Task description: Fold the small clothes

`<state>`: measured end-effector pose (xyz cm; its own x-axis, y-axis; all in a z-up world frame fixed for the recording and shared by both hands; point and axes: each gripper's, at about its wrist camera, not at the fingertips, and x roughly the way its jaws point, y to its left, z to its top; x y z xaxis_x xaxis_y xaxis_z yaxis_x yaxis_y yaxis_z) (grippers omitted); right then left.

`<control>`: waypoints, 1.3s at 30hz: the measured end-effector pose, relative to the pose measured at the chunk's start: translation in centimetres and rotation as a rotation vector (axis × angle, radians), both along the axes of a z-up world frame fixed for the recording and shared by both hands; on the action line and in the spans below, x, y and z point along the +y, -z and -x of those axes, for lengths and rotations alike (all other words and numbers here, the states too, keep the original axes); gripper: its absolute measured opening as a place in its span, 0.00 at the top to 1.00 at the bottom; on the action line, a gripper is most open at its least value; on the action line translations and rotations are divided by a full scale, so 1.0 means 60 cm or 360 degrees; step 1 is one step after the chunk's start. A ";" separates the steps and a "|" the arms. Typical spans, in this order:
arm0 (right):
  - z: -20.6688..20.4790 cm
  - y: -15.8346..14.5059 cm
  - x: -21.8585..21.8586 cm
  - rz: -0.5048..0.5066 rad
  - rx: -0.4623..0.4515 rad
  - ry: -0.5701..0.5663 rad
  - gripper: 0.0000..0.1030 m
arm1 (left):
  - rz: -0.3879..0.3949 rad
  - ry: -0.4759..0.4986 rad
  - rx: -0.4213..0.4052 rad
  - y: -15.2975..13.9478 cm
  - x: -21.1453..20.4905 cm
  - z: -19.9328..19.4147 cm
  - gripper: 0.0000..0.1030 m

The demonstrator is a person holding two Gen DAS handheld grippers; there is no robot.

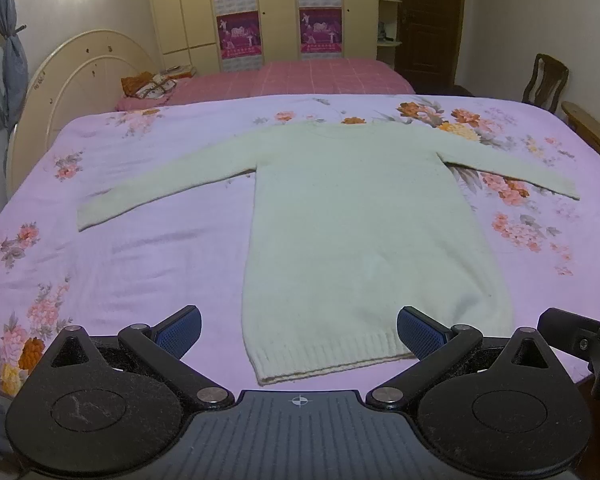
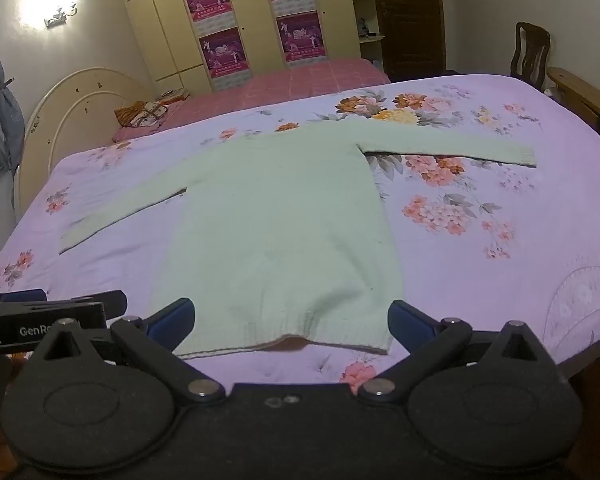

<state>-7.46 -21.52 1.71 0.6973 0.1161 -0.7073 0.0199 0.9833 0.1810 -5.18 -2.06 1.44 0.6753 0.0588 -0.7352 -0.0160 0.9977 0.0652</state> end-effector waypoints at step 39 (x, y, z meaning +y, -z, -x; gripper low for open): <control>-0.026 0.007 0.014 -0.0016 0.0022 0.0025 0.01 | -0.0021 -0.0016 0.0029 0.015 0.006 -0.032 0.00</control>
